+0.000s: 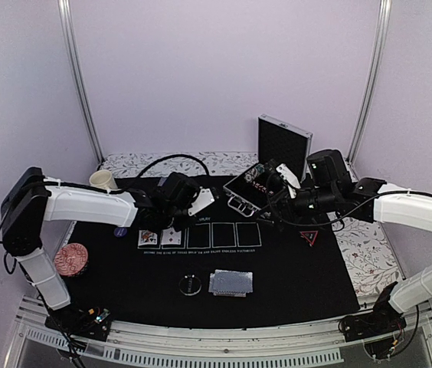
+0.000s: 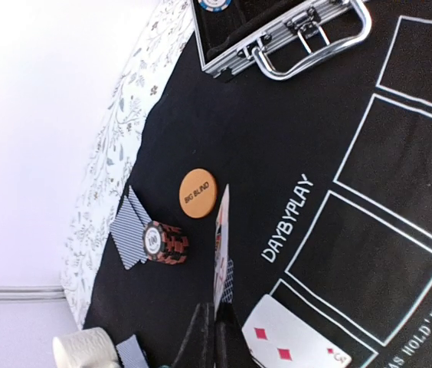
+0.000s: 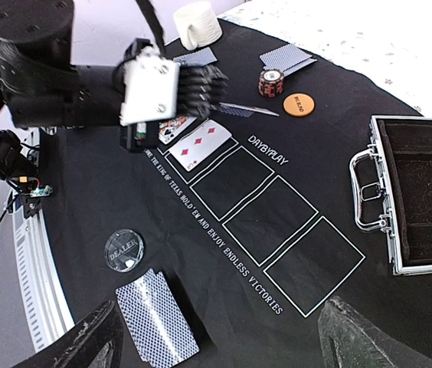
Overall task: Distribute texas hold em gaming equipment
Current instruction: Pass from the right arm to the left, then flop the poker card into the community card area.
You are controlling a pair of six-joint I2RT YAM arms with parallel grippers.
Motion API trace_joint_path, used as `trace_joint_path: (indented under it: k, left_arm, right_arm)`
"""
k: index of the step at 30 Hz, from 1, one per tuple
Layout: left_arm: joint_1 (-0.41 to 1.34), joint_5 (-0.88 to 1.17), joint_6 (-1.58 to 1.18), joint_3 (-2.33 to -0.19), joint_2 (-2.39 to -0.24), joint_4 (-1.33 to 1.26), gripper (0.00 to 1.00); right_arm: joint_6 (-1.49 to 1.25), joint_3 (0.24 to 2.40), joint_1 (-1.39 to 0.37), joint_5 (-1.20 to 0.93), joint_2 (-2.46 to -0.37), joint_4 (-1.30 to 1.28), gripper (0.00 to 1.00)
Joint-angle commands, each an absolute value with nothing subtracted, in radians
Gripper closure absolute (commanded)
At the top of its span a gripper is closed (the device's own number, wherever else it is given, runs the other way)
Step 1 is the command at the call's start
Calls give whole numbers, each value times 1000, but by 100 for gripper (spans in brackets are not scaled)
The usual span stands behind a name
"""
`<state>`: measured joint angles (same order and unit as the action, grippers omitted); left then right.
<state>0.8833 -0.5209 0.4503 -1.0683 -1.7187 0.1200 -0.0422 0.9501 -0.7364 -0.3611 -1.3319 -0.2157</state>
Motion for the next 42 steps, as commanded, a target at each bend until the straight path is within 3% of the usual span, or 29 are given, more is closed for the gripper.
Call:
trace_joint_path:
  k: [1, 15, 37, 39, 42]
  left_arm:
    - [911, -613, 639, -1045, -1764, -85, 100]
    - [947, -431, 601, -1008, -1857, 47, 100]
    - [958, -321, 481, -1075, -1924, 220, 100]
    - [959, -296, 474, -1075, -1910, 239, 96]
    - [960, -280, 465, -1078, -1897, 265, 79]
  right_arm:
    - [-58, 938, -733, -357, -1318, -190, 9]
    - [-61, 951, -733, -401, -1326, -191, 6]
    - [-63, 941, -733, -395, -1320, -205, 4]
    - [-66, 943, -733, -390, -1321, -209, 4]
    - [-66, 945, -734, -388, -1320, -211, 3]
